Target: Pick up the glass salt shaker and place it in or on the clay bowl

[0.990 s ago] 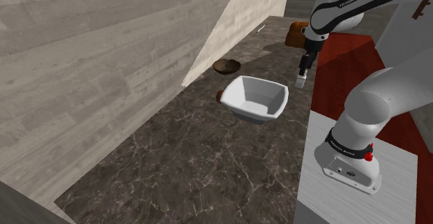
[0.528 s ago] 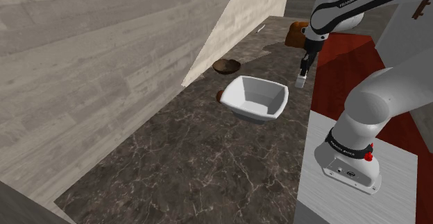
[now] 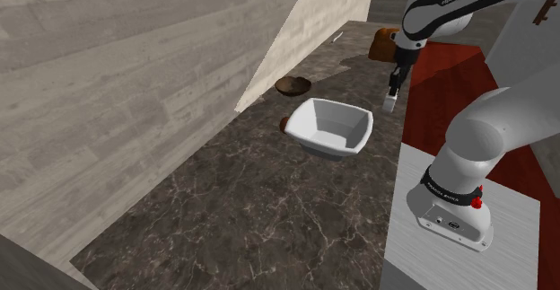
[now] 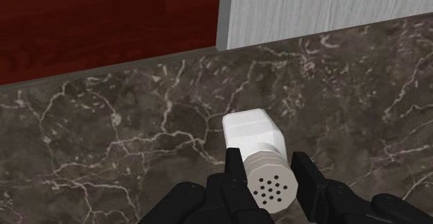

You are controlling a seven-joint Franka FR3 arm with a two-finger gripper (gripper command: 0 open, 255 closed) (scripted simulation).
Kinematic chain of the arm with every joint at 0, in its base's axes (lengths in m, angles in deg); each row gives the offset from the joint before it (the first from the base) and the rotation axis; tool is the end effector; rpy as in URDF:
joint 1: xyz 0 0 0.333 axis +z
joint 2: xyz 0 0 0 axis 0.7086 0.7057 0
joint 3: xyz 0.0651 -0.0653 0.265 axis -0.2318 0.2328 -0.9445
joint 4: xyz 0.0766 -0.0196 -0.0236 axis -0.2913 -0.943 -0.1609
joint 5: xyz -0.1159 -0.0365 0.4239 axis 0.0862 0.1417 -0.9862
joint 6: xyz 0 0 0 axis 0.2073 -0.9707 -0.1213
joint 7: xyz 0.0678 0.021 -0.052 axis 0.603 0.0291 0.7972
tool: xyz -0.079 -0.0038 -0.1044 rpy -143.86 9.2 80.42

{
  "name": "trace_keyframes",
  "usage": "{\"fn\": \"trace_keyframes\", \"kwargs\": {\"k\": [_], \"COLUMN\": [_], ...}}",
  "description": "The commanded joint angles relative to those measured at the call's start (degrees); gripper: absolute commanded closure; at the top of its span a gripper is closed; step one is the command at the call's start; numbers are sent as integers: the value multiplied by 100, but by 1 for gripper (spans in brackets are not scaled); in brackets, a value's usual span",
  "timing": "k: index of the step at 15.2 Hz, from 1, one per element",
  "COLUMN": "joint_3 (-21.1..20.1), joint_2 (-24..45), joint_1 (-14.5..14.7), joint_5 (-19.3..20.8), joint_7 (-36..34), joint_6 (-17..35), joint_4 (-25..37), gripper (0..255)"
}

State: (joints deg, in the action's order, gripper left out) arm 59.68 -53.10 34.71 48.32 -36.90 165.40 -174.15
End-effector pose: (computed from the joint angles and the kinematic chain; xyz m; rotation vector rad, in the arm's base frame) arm 0.3289 -0.2571 0.3008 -3.1291 -0.0196 0.0193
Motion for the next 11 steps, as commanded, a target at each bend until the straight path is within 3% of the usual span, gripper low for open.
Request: {"fn": "trace_keyframes", "kwargs": {"k": [1,11], "joint_3": [-44,-297], "joint_2": [-86,-432], "joint_1": [-6,9], "joint_5": [-23,-173], "joint_7": [8,10], "joint_6": [-182,-1077], "joint_4": [95,647], "gripper": [255,255]}}
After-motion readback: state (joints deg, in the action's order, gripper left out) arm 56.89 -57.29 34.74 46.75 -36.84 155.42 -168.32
